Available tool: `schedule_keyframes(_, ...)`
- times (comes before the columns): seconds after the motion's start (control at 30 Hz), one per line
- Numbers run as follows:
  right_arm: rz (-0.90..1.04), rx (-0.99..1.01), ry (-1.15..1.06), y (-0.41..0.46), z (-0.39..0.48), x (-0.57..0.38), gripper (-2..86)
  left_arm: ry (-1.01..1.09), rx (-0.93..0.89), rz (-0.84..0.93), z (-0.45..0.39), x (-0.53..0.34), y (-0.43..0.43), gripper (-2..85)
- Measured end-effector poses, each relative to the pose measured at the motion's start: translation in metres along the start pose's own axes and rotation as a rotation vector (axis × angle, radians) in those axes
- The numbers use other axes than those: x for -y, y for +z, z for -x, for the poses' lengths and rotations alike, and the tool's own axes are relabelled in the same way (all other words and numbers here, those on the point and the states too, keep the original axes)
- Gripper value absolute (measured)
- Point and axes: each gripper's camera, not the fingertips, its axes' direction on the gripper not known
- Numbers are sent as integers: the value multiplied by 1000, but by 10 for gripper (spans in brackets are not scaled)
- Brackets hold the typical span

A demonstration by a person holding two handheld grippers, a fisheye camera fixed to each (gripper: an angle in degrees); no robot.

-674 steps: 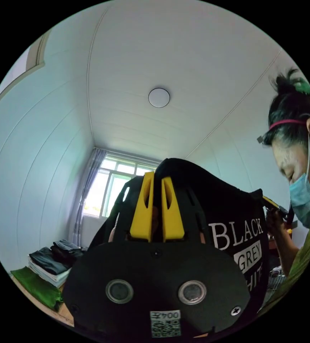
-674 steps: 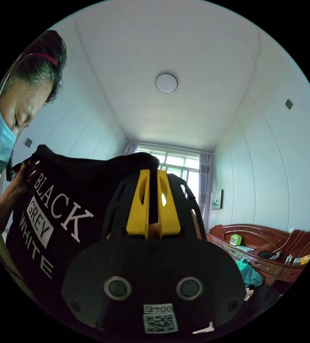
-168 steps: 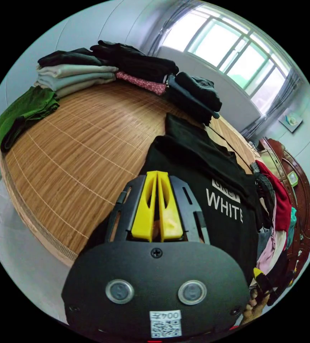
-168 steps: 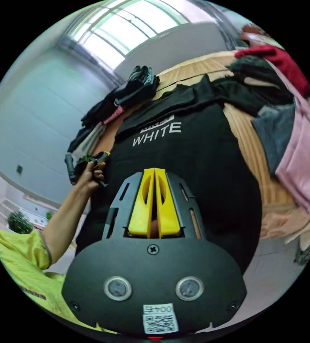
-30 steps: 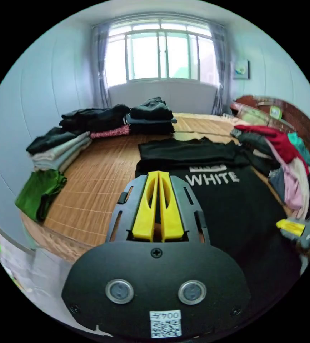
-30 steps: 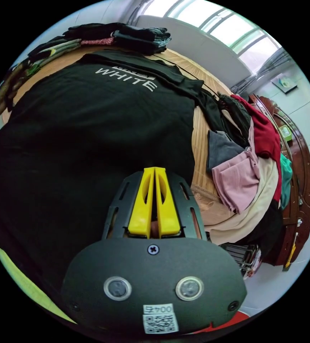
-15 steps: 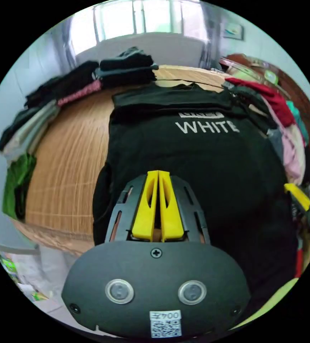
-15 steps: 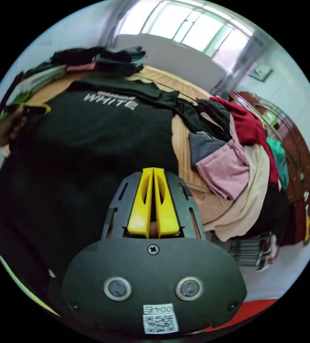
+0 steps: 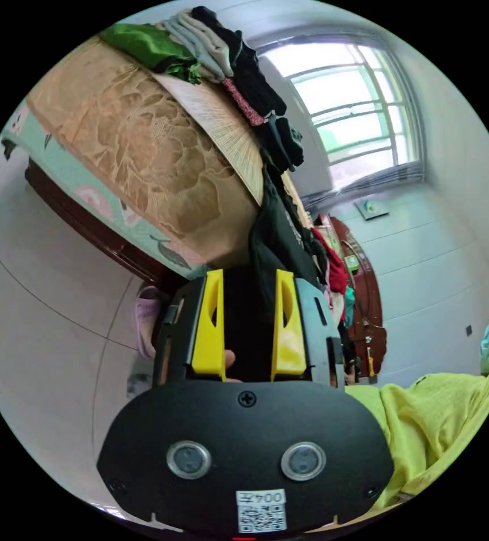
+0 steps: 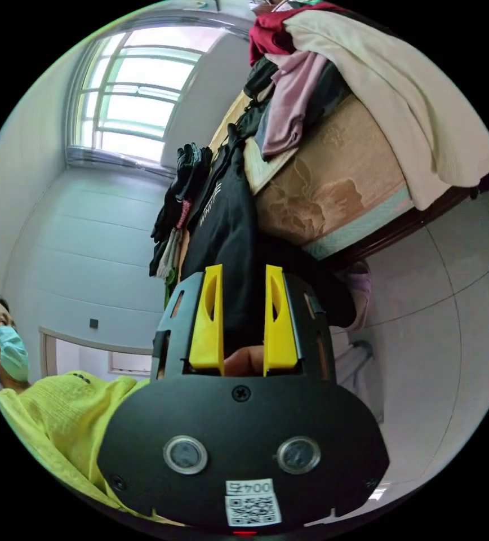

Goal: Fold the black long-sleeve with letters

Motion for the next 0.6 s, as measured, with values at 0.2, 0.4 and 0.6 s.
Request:
schedule_keyframes(0.2,57,22,17,-8,-11,13,115,169,33,135,-26,-2,-20,149)
schedule_keyframes(0.4,66,86,65,-29,-26,16,111,92,-139,181,-17,16,-26,153)
schedule_keyframes(0.6,91,121,66,-46,-32,17,112,69,-192,200,-27,27,-44,145)
